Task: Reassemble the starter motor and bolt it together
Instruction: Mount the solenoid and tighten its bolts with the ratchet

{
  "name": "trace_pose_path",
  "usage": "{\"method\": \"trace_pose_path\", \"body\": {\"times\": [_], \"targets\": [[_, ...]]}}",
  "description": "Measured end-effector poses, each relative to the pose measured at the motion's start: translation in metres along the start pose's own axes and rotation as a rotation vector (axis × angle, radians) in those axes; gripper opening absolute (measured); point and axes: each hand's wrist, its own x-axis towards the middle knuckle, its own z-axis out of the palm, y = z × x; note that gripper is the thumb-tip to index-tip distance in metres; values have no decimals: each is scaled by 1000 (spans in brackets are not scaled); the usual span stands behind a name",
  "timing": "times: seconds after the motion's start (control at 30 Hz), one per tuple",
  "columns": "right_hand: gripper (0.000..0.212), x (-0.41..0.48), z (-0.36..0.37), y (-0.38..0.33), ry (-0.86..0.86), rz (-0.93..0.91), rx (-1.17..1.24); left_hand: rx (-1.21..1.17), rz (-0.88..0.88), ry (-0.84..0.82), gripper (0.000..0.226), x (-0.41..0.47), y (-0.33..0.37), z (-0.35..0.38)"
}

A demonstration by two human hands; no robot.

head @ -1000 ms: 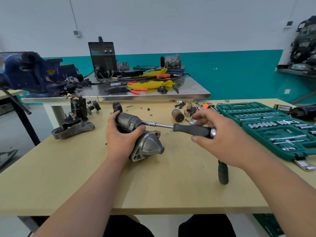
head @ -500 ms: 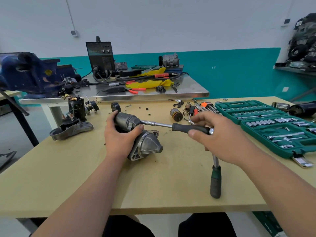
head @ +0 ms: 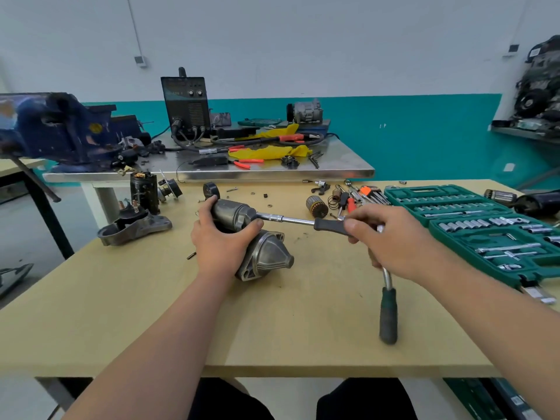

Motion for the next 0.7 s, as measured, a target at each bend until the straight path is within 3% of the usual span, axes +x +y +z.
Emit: {"method": "trace_pose_path", "body": {"times": [0.1,0.17,0.2,0.27,0.33,0.4,0.57,0.7], "targets": [[28,4,-10,5,111,-828,-646,-12,1,-22,90,2,-2,-4],[36,6,-11,10,146,-1019,-844,-19,-1,-34,90,2,-4,-6],[34,6,-9,10,156,-955,-797,-22,1,-30,90,1,-4,-6],[17,1,-1,1,213,-563,-450,-23,5,-18,91,2,-4,-5],[23,1,9,-3,200,-172,-187,-11,-3,-14,92,4,-2,-3],[31,3,14,-6,141,54,-45,1,-15,-8,93,6,-1,-1],[32,9,9,-16,79,395,324,-18,-37,38,95,2,0,1],[34,9,10,-21,28,511,452,-18,-31,42,94,1,0,-1]]}}
